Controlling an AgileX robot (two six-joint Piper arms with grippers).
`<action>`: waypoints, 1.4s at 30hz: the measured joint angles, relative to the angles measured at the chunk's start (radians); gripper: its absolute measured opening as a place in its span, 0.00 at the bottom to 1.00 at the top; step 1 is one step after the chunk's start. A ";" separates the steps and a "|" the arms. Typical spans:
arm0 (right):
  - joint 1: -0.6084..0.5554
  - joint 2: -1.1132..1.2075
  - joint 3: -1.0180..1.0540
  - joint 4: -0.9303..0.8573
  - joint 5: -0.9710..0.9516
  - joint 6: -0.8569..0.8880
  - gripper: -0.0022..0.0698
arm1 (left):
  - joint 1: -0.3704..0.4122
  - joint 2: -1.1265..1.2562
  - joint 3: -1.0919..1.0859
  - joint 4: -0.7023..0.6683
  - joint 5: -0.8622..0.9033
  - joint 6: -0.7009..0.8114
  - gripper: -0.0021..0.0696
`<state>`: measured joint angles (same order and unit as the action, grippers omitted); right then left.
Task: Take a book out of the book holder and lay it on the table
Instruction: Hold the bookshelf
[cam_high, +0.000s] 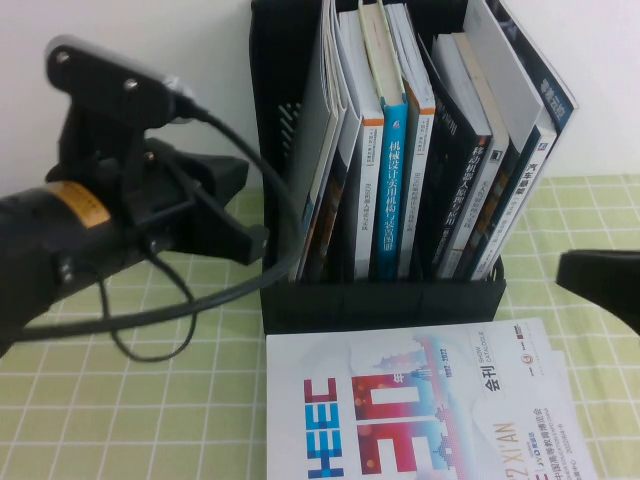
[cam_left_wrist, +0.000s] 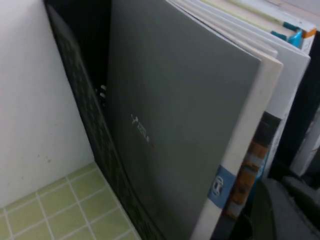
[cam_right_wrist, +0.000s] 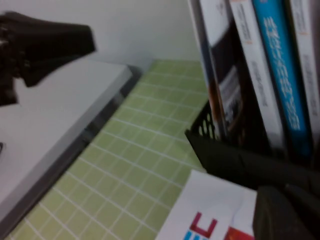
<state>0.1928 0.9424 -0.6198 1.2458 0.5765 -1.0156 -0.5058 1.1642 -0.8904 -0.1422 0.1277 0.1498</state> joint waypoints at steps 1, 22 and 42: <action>0.027 0.026 0.000 0.079 -0.026 -0.072 0.08 | -0.003 0.034 -0.028 0.000 0.003 0.009 0.03; 0.263 0.166 -0.006 0.459 -0.420 -0.699 0.13 | -0.043 0.248 -0.288 -0.530 0.441 0.798 0.03; 0.271 0.166 -0.006 0.470 -0.288 -0.727 0.13 | 0.053 0.405 -0.317 -0.796 0.159 1.066 0.03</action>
<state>0.4634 1.1079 -0.6254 1.7155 0.2880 -1.7427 -0.4530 1.5693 -1.2073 -0.9385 0.2870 1.2158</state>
